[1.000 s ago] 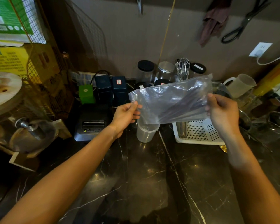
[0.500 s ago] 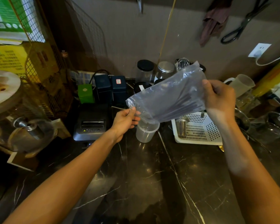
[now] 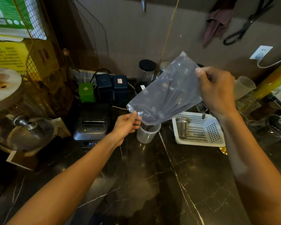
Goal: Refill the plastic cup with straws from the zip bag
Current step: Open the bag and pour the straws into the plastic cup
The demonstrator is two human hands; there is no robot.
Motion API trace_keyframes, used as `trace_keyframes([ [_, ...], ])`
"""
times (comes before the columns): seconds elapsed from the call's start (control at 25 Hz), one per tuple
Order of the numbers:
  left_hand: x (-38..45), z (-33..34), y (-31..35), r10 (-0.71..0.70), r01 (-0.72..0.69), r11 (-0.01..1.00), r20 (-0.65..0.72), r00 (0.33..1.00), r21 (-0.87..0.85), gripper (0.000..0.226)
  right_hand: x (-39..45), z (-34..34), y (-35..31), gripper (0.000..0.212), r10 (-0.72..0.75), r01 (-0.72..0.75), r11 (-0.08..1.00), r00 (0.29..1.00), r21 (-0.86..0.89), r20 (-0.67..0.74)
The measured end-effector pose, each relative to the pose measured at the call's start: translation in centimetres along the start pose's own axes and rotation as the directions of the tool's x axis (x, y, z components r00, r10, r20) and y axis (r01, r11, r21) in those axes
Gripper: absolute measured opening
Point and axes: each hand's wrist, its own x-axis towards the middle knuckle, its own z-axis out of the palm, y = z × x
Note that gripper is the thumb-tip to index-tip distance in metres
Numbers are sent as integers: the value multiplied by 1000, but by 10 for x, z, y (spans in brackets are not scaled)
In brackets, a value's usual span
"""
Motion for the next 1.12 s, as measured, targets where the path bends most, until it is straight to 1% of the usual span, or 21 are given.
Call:
trace_keyframes([
  [0.28,-5,3,5,14,-14,1000,16,1000,9,42,5,-7,-11,34,-25,25,1000,999,14,-23],
  [0.52,-7,10,9,72,-72,997,31,997,-3,44,7,-17,-15,32,-44,45,999,996,15,-79],
  [0.76,-11,11,19,215,-223,972,-99,972,-73,39,16,-29,-20,38,-49,48,999,991,-5,-124],
  [0.96,-16,9,30,282,-289,953,-89,955,-86,37,16,-36,-22,39,-47,50,999,988,13,-150],
  [1.12,-15,5,42,315,-325,943,-118,942,-78,38,16,-44,-25,34,-68,72,997,983,17,-169],
])
